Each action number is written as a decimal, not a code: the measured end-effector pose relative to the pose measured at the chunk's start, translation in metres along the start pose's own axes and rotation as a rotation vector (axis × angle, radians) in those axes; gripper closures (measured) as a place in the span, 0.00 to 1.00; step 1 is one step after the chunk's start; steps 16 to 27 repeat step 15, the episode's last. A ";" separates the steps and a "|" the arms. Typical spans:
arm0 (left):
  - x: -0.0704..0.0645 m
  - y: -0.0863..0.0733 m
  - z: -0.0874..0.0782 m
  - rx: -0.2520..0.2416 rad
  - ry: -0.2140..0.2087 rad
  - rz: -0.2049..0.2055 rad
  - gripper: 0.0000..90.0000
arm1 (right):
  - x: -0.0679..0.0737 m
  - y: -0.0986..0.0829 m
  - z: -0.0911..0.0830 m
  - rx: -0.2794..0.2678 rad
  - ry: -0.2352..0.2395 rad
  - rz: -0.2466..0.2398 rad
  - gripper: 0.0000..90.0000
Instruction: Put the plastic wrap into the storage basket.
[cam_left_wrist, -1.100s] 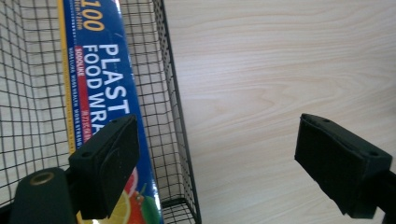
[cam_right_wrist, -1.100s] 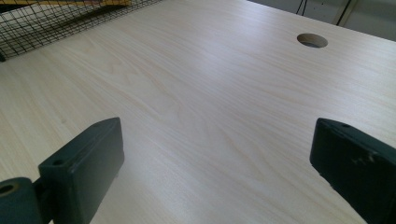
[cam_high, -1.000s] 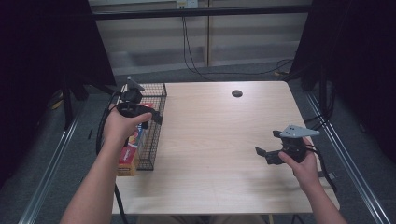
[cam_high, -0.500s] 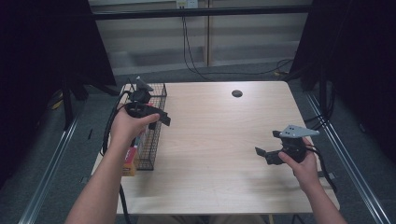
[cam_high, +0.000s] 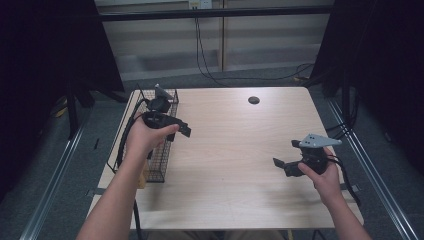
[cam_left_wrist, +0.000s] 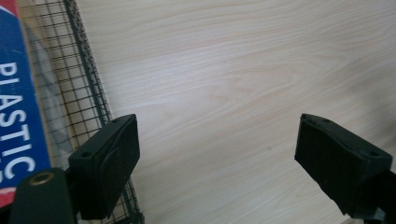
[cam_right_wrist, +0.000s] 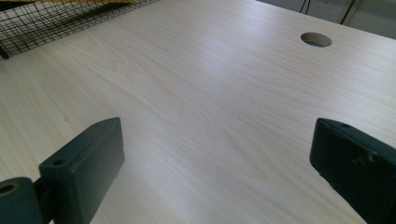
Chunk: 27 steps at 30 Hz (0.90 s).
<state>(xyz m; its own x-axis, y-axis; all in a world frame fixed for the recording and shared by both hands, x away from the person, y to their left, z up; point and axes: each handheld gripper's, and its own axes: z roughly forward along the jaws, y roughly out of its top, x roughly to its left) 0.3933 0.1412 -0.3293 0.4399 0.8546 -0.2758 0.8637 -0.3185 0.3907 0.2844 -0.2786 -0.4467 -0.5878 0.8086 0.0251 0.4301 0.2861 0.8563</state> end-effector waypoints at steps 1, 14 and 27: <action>-0.002 -0.001 0.002 -0.006 -0.005 -0.010 0.15 | 0.000 0.000 0.000 -0.001 0.000 0.001 0.03; -0.018 -0.006 0.023 0.005 -0.049 0.056 0.13 | 0.000 -0.001 0.002 0.011 0.006 -0.008 0.03; -0.020 -0.007 0.025 -0.003 -0.051 0.063 0.13 | 0.001 -0.001 0.003 0.013 0.012 -0.011 0.03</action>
